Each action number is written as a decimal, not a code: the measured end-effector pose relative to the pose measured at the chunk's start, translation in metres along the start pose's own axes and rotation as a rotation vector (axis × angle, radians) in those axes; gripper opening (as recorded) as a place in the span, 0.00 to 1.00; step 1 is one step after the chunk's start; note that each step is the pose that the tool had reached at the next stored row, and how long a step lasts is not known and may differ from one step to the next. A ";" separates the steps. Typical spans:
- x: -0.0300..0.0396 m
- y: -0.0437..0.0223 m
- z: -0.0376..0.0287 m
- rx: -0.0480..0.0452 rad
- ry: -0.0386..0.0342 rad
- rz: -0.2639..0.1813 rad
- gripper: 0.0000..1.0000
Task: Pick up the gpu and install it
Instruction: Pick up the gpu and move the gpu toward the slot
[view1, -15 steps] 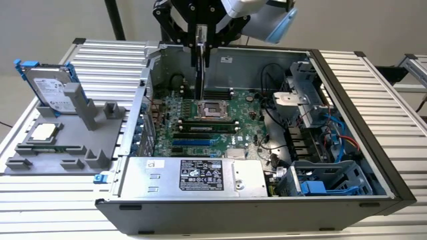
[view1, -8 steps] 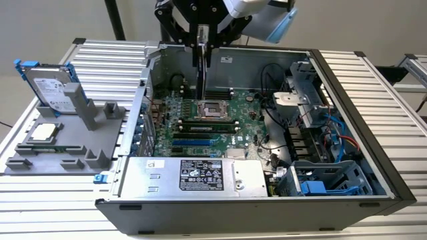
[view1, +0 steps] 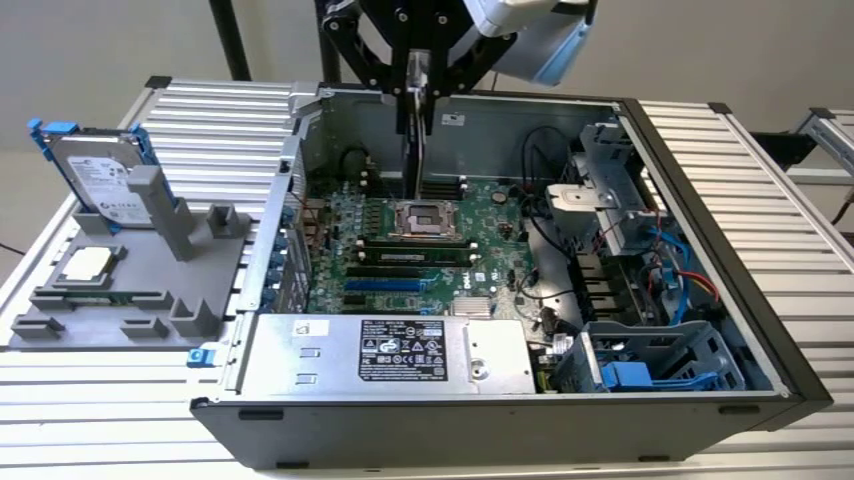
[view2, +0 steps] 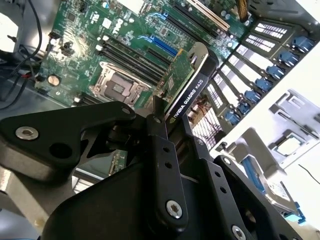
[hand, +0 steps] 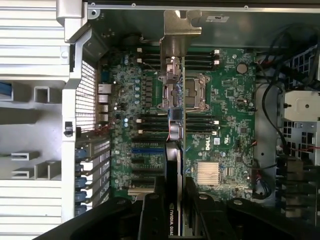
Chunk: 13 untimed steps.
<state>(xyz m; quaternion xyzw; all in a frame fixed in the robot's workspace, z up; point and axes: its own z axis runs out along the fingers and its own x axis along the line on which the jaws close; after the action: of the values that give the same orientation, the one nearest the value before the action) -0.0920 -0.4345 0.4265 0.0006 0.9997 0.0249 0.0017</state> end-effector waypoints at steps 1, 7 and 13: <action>-0.0014 0.0000 0.0000 0.0000 0.0000 0.000 0.00; -0.0104 0.0000 0.0000 0.0000 0.0001 -0.001 0.00; -0.0177 0.0000 0.0001 0.0000 0.0002 -0.003 0.00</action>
<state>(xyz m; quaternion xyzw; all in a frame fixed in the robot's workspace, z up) -0.0744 -0.4345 0.4265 -0.0007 0.9997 0.0249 0.0017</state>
